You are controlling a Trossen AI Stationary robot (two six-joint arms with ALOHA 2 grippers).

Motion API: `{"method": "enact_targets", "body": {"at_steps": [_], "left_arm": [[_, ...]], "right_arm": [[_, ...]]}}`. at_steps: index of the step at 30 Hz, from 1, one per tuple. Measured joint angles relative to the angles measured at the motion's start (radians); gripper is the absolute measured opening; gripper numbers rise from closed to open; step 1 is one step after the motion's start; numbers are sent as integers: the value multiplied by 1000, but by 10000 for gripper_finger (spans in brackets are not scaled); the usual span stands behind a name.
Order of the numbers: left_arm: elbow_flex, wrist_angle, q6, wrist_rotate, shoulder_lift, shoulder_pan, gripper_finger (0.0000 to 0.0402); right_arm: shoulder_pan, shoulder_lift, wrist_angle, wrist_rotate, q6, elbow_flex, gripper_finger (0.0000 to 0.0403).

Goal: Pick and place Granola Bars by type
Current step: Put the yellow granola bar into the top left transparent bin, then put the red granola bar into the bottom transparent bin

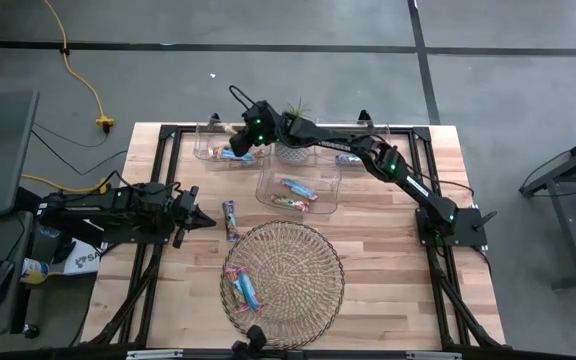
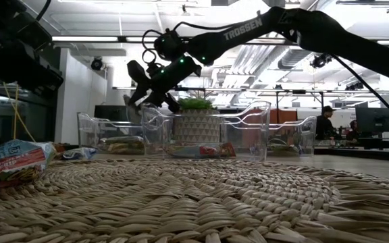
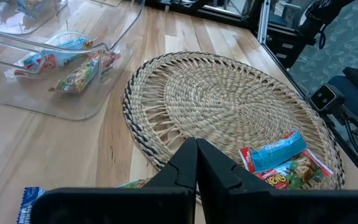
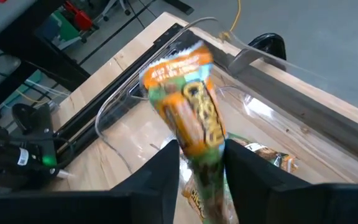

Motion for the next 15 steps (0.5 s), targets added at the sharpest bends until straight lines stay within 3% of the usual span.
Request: {"method": "enact_targets", "body": {"at_steps": [7, 15], "left_arm": [[0, 0, 0, 0, 0, 0, 1], [0, 0, 0, 0, 0, 0, 1]], "right_arm": [[8, 4, 22, -13, -10, -2, 149], [21, 6, 108, -42, -35, -5, 158]]}}
